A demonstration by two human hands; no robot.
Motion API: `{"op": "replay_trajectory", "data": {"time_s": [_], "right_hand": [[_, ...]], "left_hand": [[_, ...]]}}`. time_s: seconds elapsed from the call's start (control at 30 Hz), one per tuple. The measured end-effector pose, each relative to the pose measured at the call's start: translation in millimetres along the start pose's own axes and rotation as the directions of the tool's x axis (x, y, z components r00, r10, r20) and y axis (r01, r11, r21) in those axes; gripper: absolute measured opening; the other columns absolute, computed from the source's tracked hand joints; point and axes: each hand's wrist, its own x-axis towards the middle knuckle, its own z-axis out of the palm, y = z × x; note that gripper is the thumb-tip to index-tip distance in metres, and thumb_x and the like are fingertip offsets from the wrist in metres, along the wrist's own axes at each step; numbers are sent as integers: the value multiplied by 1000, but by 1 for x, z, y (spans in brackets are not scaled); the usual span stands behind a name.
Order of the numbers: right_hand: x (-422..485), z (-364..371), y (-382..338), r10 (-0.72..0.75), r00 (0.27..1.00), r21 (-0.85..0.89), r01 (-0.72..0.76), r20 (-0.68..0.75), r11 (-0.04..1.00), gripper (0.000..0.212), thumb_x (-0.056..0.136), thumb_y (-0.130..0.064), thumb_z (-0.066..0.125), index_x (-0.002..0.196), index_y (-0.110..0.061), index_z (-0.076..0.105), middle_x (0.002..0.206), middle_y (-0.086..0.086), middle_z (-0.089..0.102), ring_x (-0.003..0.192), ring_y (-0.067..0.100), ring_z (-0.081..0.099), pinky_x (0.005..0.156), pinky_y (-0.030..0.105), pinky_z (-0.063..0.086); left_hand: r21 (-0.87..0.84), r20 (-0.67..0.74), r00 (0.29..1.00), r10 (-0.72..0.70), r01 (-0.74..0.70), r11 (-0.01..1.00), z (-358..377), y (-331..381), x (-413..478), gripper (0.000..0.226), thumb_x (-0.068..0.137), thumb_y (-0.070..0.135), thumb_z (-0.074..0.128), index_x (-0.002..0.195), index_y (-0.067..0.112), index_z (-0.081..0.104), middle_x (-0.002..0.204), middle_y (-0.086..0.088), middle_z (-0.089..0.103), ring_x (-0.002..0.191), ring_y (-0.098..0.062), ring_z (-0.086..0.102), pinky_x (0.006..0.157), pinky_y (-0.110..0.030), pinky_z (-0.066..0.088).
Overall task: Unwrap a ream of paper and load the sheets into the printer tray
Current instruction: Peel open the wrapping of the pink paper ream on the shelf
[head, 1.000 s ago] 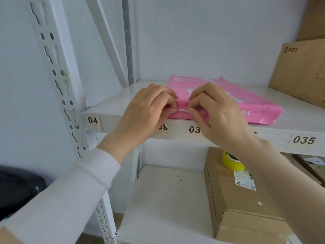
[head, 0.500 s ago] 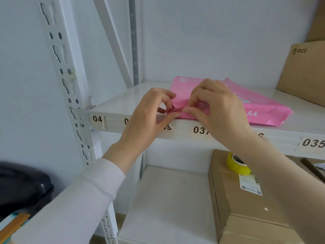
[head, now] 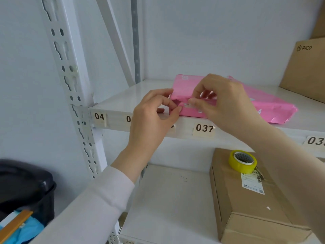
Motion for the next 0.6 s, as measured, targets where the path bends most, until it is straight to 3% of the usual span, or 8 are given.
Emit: {"op": "replay_trajectory", "data": {"time_s": [0.17, 0.27, 0.37, 0.47, 0.6], "right_hand": [[-6, -3, 0, 1, 999, 37, 0, -42, 999, 23, 71, -35, 71, 71, -13, 64, 78, 4, 62, 72, 20, 56, 66, 45, 50], [-19, -3, 5, -83, 993, -117, 74, -82, 990, 37, 67, -48, 66, 76, -12, 65, 87, 6, 62, 85, 25, 57, 60, 40, 49], [-32, -4, 14, -142, 976, -252, 97, -168, 963, 22, 73, -31, 72, 76, -10, 66, 89, 7, 63, 82, 27, 56, 59, 39, 48], [-35, -7, 18, -168, 966, -259, 114, -198, 959, 17, 80, -23, 67, 74, -8, 68, 85, 7, 66, 77, 28, 60, 56, 39, 49], [-29, -13, 15, -130, 979, -239, 89, -160, 967, 24, 80, -30, 60, 73, -8, 66, 81, 6, 66, 75, 28, 61, 53, 39, 49]], "left_hand": [[62, 9, 1000, 18, -18, 998, -1, 0, 2, 10, 76, 15, 72, 72, 14, 62, 109, 9, 59, 100, 2, 55, 77, -23, 49], [77, 4, 996, 88, -88, 993, -1, 0, 0, 15, 75, 12, 72, 77, 9, 57, 109, 2, 61, 102, -3, 55, 84, -23, 47], [72, 37, 973, 227, -229, 971, -3, 7, 5, 20, 77, 7, 71, 85, 4, 53, 110, -3, 62, 104, -10, 55, 90, -18, 42], [111, 201, 892, 405, -432, 895, -3, 8, 17, 9, 82, 8, 66, 87, 2, 62, 109, -7, 65, 99, -17, 59, 84, -27, 49], [65, 281, 866, 414, -447, 892, -4, 4, 29, 12, 85, 16, 62, 85, 5, 67, 100, -3, 70, 92, -8, 63, 77, -29, 52]]}}
